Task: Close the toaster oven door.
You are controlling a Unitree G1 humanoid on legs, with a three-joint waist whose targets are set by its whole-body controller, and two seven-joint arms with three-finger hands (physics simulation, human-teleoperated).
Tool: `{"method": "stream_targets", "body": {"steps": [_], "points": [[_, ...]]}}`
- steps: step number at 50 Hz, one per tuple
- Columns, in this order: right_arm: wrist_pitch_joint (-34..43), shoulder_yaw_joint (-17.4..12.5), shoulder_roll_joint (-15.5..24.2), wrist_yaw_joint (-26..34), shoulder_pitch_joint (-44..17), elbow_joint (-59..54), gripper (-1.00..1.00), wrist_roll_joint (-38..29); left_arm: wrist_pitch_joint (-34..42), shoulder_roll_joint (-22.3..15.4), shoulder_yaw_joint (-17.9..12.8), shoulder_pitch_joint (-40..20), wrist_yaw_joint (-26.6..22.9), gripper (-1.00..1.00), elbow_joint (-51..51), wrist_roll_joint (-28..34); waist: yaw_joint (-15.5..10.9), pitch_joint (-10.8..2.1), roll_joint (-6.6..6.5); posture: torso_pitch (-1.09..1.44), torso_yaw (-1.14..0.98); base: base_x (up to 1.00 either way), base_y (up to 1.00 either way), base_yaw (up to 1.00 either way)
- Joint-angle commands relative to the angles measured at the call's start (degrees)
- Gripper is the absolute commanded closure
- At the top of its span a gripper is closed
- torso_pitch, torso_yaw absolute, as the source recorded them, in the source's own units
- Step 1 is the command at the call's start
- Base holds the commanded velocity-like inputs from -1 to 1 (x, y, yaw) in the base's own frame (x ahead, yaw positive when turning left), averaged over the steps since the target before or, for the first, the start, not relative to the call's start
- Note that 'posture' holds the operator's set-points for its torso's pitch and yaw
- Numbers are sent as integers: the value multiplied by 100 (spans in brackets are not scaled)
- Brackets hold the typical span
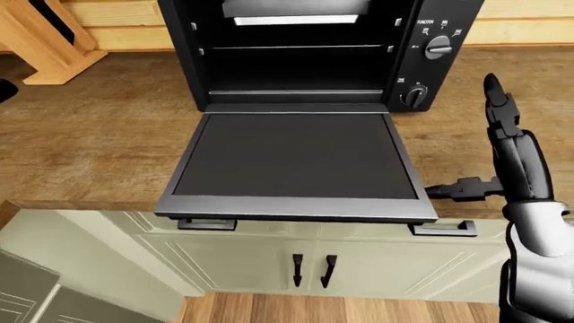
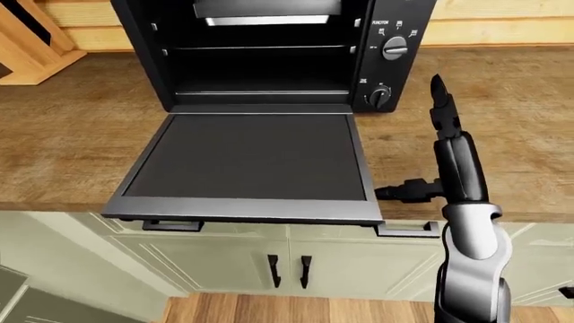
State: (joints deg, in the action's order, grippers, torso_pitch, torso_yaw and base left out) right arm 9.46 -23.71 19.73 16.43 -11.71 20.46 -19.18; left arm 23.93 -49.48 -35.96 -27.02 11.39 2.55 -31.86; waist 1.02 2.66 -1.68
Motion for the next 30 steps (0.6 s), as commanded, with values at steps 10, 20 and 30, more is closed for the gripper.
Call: {"method": "stream_targets", "body": {"steps": [10, 20, 30], "points": [[854, 273, -27, -67, -538, 738, -100, 536, -197, -139, -126, -89, -6, -100, 135, 16, -3, -105, -33, 0, 0, 0, 0, 0], [1240, 529, -67, -221, -809, 847, -100, 627, -198, -140, -158, -61, -11, -100, 143, 7, 36, -86, -73, 0, 0, 0, 0, 0], [1697, 940, -394, -530, -1057, 948, -100, 682, -200, -144, -176, -35, -7, -100, 147, -18, 74, -76, -109, 0, 0, 0, 0, 0]]}}
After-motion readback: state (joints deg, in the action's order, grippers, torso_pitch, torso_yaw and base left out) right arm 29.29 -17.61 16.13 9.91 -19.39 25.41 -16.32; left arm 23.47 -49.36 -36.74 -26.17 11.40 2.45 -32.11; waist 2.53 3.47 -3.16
